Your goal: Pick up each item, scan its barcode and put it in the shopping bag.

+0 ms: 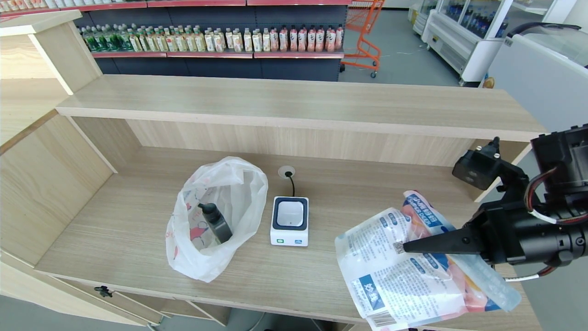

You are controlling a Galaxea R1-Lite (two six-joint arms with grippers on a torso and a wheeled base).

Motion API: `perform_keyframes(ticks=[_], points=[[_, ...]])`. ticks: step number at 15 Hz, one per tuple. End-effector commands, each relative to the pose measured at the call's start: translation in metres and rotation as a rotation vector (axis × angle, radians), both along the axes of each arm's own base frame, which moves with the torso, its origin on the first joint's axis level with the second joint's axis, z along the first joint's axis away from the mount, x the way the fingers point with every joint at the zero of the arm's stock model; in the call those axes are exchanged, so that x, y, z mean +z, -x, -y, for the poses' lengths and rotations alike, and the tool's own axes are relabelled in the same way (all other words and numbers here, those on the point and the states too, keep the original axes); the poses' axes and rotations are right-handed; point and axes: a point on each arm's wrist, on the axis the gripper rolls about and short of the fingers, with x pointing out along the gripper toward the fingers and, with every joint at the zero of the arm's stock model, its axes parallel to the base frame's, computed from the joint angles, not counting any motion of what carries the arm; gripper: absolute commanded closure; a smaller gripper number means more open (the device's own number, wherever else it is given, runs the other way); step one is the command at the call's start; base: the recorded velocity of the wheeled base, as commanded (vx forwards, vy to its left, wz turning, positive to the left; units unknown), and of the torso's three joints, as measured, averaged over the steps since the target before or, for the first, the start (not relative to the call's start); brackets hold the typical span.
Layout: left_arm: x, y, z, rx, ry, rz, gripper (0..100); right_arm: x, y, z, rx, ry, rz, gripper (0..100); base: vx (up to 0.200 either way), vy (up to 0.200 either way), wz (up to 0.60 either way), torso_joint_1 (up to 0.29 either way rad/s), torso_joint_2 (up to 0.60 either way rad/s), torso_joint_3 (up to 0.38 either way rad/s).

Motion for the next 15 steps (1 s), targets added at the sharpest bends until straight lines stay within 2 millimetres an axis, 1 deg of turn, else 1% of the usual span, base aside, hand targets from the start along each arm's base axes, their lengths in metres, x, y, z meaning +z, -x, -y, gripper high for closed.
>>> perform_keyframes(ticks=[1, 7, 8, 9, 10, 11, 12, 13, 14, 15], points=[[0.000, 0.000, 0.000, 0.000, 0.000, 0.000, 0, 0.001, 0.000, 0.000, -0.001, -0.001, 0.003, 100, 0.000, 0.000, 0.00, 0.000, 0.00, 0.000], [0.000, 0.000, 0.000, 0.000, 0.000, 0.000, 0, 0.003, 0.003, 0.001, -0.001, -0.004, 0.016, 100, 0.000, 0.000, 0.00, 0.000, 0.00, 0.000], [0.000, 0.000, 0.000, 0.000, 0.000, 0.000, 0, 0.006, 0.005, 0.002, -0.007, -0.004, 0.030, 100, 0.000, 0.000, 0.00, 0.000, 0.00, 0.000], [0.000, 0.000, 0.000, 0.000, 0.000, 0.000, 0, 0.008, 0.007, 0.003, -0.021, 0.011, 0.092, 100, 0.000, 0.000, 0.00, 0.000, 0.00, 0.000], [0.000, 0.000, 0.000, 0.000, 0.000, 0.000, 0, 0.010, 0.006, 0.003, -0.030, 0.039, 0.196, 100, 0.000, 0.000, 0.00, 0.000, 0.00, 0.000], [0.000, 0.000, 0.000, 0.000, 0.000, 0.000, 0, 0.009, 0.006, 0.003, -0.045, 0.103, 0.320, 100, 0.000, 0.000, 0.00, 0.000, 0.00, 0.000], [0.000, 0.000, 0.000, 0.000, 0.000, 0.000, 0, 0.007, 0.003, 0.006, -0.082, 0.270, 0.526, 100, 0.000, 0.000, 0.00, 0.000, 0.00, 0.000], [0.000, 0.000, 0.000, 0.000, 0.000, 0.000, 0, 0.004, 0.004, 0.018, -0.110, 0.448, 0.724, 100, 0.000, 0.000, 0.00, 0.000, 0.00, 0.000], [0.000, 0.000, 0.000, 0.000, 0.000, 0.000, 0, 0.003, 0.007, 0.028, -0.121, 0.512, 0.825, 100, 0.000, 0.000, 0.00, 0.000, 0.00, 0.000], [0.000, 0.000, 0.000, 0.001, 0.000, 0.000, 0, 0.002, 0.010, 0.031, -0.128, 0.546, 0.879, 100, 0.000, 0.000, 0.00, 0.000, 0.00, 0.000]])
